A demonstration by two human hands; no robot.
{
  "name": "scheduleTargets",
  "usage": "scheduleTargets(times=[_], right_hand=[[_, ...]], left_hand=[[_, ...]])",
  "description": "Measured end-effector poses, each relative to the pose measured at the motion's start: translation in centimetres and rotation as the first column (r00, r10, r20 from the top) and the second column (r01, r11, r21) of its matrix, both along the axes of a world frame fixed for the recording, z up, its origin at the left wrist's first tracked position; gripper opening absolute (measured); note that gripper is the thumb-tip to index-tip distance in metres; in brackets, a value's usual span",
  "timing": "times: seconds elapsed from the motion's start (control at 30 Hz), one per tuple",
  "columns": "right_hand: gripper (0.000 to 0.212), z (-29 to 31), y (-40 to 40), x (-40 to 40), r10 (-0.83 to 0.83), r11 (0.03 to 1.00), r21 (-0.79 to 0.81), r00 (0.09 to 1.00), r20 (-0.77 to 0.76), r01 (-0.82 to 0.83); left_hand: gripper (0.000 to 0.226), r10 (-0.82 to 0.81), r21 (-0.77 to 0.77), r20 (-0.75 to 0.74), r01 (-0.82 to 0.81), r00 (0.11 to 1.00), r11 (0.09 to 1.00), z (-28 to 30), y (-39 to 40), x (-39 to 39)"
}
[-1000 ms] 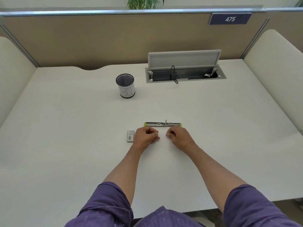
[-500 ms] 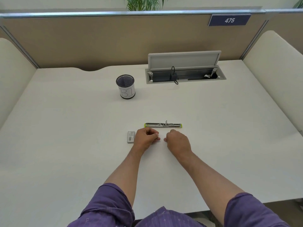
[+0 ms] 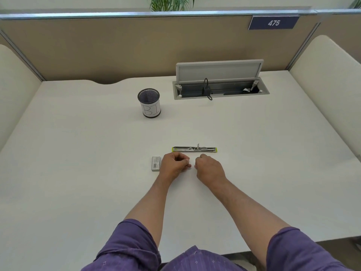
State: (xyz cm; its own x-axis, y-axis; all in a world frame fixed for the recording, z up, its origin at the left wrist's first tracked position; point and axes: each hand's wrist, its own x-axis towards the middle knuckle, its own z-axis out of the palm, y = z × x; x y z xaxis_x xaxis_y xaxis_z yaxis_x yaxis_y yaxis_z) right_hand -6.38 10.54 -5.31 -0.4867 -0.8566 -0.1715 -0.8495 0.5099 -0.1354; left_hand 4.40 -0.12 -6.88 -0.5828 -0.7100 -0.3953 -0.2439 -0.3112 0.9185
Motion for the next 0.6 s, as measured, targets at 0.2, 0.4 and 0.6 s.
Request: scheduleTargets(times=[0.2,0.4,0.6], right_hand=[[0.012,-0.5,0.8,0.2,-0.002,1.0,-0.021,0.999,0.05,0.003],[0.016,-0.9,1.0,0.2,0.013,1.0,-0.017,0.998,0.063,-0.012],[0.035,-1.2,0.3,0.6,0.114,0.989,0.106,0.991,-0.077,-0.105]], left_hand=[[0.004,-0.002,-0.005,-0.007,0.002,1.0,1.0,0.0,0.0,0.0],[0.006,-0.002,0.0,0.001,0.002,1.0,1.0,0.1,0.0,0.0],[0.006,-0.009,-0.007,0.0,0.009,1.0,1.0,0.3,0.1,0.0]])
